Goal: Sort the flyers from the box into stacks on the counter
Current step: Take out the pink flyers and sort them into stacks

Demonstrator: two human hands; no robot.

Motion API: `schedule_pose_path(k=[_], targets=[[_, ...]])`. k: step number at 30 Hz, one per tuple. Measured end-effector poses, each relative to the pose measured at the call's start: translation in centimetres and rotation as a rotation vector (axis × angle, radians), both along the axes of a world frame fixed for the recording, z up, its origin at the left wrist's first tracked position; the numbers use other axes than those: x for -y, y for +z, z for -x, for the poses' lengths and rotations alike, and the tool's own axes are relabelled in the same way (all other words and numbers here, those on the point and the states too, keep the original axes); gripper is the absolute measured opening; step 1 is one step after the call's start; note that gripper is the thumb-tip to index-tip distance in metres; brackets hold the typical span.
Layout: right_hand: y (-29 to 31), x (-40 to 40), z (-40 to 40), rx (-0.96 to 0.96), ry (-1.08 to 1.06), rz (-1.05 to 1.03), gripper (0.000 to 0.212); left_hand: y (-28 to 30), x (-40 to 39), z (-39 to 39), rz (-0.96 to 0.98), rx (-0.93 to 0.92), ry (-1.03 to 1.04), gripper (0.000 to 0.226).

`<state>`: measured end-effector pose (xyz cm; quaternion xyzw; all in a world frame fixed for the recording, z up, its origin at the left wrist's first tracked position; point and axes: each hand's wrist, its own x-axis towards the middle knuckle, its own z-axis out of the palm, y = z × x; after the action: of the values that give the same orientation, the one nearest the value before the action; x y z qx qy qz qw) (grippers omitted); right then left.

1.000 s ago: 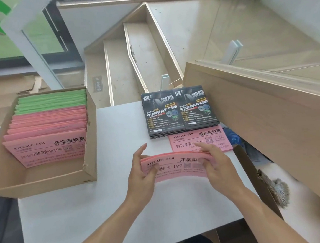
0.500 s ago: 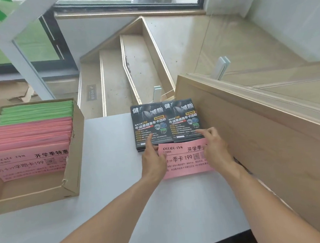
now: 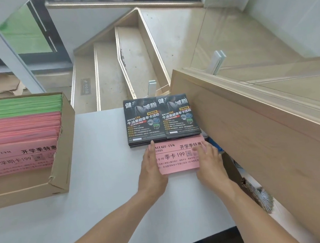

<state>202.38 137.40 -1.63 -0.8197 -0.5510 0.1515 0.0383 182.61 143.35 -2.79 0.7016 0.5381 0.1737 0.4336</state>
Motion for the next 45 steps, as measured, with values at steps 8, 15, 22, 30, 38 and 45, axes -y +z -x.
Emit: schedule_pose_path(k=[8,15,22,30,38,45], targets=[[1.0,-1.9,-1.5,-0.127,-0.046,0.006,0.038,0.9,0.1,-1.0,-0.138,-0.125,-0.045,0.117],[0.6,-1.8,-2.0,-0.119,-0.035,-0.007,0.058,0.6,0.4,-1.6,-0.193,-0.169,-0.068,0.117],[0.0,-1.1,-2.1,-0.129,-0.040,-0.007,0.082,-0.5,-0.1,0.4,-0.153,-0.146,-0.107,0.094],[0.5,-1.2,-1.7,-0.081,-0.031,0.026,0.073,0.4,0.4,0.0,-0.047,-0.048,-0.061,0.088],[3.6,-1.9,3.3,-0.054,0.053,-0.106,0.071,1.7,0.8,6.4,-0.299,0.060,-0.055,0.071],[6.4,-7.1,16.2,-0.319,0.291,-0.381,0.053,7.3,-1.9,18.3,-0.727,0.244,0.232,0.040]])
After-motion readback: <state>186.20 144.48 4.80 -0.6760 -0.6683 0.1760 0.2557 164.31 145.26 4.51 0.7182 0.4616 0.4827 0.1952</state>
